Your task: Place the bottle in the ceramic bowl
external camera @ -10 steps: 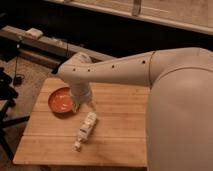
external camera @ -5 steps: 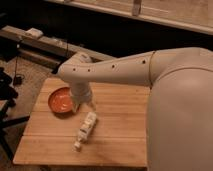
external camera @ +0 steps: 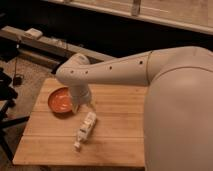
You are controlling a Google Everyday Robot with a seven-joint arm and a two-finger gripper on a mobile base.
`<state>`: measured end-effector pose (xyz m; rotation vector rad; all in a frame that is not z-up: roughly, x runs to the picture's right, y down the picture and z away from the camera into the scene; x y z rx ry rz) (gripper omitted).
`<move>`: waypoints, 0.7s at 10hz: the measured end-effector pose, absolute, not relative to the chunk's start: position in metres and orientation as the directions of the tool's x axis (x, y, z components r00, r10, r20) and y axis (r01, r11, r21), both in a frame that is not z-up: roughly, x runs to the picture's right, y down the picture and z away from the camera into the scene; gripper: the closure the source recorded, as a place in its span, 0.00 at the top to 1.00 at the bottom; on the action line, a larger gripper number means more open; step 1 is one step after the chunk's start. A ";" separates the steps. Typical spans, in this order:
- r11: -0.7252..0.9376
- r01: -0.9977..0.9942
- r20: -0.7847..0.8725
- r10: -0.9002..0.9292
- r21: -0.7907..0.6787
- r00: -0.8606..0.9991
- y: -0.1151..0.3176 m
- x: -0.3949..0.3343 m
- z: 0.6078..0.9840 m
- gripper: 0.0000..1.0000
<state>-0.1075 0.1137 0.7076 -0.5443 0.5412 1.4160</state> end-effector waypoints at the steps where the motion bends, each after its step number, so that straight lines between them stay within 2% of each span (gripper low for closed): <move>1: 0.095 -0.995 -0.641 0.763 -0.013 0.081 0.126 -0.109 0.717 0.65; 7: 0.076 -0.996 -0.671 0.741 0.048 0.024 0.173 -0.095 0.756 0.65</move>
